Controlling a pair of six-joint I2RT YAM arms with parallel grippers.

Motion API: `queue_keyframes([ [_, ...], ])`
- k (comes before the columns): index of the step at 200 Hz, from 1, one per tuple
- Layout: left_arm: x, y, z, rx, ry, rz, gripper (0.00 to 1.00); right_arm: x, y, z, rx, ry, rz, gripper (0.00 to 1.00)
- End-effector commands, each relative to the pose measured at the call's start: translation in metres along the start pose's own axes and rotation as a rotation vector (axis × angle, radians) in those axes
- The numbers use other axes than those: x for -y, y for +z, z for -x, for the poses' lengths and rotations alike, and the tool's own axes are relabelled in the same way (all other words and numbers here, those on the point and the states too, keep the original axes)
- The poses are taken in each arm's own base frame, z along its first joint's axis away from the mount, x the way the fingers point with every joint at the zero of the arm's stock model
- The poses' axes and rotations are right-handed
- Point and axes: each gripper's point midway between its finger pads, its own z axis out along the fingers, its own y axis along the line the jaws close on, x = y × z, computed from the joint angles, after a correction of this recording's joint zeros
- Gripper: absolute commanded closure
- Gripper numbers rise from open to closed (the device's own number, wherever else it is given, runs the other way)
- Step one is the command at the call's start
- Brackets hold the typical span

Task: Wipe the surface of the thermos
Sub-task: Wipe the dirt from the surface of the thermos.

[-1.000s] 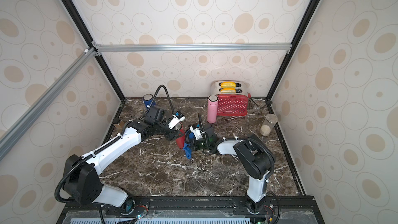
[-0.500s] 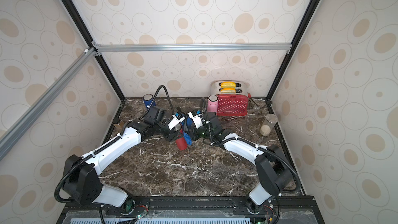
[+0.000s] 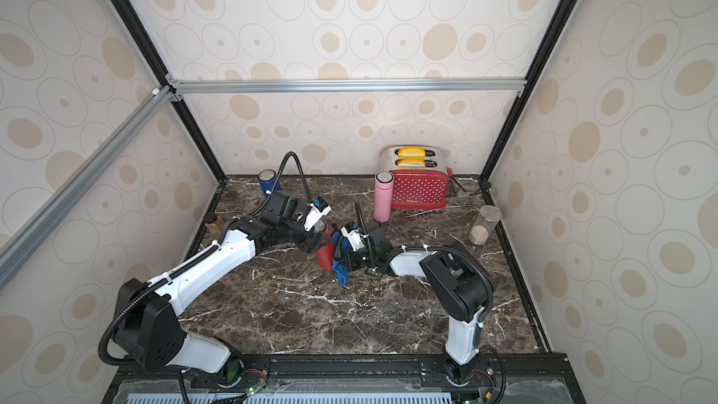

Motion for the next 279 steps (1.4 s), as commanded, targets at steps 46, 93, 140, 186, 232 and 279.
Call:
queue_keyframes([
  [46, 0.013, -0.003, 0.022, 0.059, -0.135, 0.115, 1.0, -0.061, -0.044, 0.056, 0.105, -0.152, 0.07, 1.0],
  [93, 0.001, 0.004, 0.017, 0.057, -0.246, 0.213, 1.0, -0.02, 0.003, 0.01, 0.034, -0.058, 0.05, 1.0],
  [140, -0.011, 0.001, 0.012, 0.066, -0.345, 0.296, 1.0, -0.011, 0.016, 0.001, 0.019, -0.051, 0.043, 1.0],
  [186, -0.012, 0.004, 0.009, 0.067, -0.407, 0.308, 1.0, -0.06, -0.028, 0.042, 0.108, -0.166, 0.072, 1.0],
  [232, -0.011, 0.008, 0.01, 0.065, -0.435, 0.307, 1.0, -0.057, -0.021, 0.041, 0.103, -0.154, 0.081, 1.0],
  [279, -0.014, 0.011, 0.008, 0.075, -0.487, 0.32, 1.0, -0.014, 0.029, -0.001, 0.046, -0.034, 0.064, 1.0],
])
